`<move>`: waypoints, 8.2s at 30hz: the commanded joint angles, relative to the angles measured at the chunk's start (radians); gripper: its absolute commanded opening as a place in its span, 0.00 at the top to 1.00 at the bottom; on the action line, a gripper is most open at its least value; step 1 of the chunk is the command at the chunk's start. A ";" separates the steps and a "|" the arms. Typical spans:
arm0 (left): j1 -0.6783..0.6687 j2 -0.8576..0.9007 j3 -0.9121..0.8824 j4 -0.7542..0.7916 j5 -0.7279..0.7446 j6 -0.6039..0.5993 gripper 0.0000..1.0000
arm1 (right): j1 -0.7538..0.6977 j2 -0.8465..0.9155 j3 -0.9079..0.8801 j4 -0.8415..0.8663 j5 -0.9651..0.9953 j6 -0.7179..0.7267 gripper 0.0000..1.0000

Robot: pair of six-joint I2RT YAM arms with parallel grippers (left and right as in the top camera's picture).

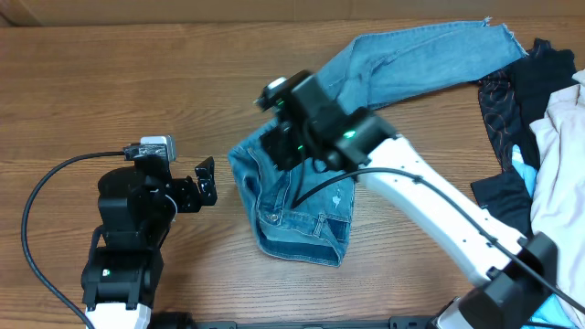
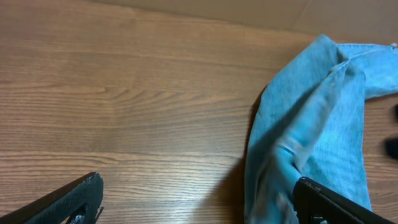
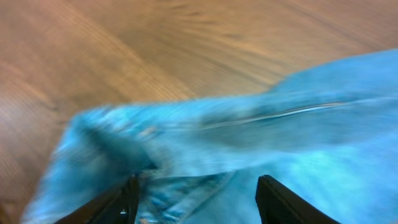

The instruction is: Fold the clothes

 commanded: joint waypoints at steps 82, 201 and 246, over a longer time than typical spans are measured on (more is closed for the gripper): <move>-0.565 0.254 0.138 -0.054 -0.063 0.006 0.00 | -0.690 -0.292 -0.291 -0.058 -0.211 0.232 0.32; 0.096 1.094 0.966 -0.576 -0.528 -0.165 0.25 | -0.862 -0.292 -0.291 -0.212 -0.190 0.152 0.25; 0.341 1.381 0.958 -0.447 -0.362 -0.161 0.12 | -0.862 -0.291 -0.291 -0.253 -0.190 0.130 0.25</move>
